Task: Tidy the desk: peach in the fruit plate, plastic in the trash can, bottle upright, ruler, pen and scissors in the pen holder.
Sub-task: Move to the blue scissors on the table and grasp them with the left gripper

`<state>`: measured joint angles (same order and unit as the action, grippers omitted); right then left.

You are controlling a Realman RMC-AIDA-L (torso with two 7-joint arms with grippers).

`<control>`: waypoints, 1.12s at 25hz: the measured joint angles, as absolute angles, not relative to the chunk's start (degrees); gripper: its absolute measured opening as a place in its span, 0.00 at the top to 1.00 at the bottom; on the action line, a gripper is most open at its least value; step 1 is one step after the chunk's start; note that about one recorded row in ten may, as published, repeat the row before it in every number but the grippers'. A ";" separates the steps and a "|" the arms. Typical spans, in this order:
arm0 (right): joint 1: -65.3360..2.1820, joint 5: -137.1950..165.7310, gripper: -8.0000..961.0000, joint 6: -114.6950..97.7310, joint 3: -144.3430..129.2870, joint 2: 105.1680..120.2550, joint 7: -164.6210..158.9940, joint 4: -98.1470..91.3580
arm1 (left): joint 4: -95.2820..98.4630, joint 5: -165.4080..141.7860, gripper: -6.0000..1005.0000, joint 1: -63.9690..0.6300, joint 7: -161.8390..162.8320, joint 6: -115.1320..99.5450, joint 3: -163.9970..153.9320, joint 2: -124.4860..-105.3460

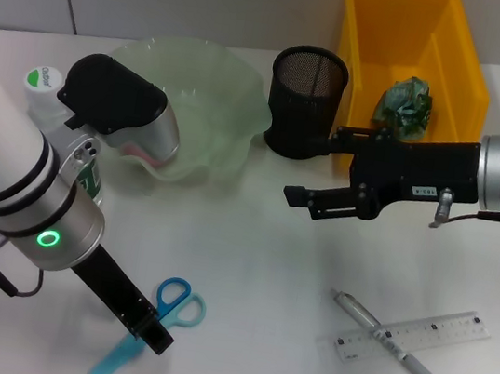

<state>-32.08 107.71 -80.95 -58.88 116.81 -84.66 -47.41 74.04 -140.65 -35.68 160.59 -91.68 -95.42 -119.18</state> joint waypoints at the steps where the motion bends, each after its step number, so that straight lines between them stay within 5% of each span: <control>1: -32.04 107.71 0.15 -80.94 -58.88 116.82 -84.66 -47.41 | 74.04 -140.65 0.33 -35.68 160.57 -91.65 -95.44 -119.18; 28: -31.90 107.81 0.15 -80.74 -59.27 117.08 -84.21 -47.10 | 72.55 -139.25 0.41 -35.61 157.70 -90.94 -97.17 -119.18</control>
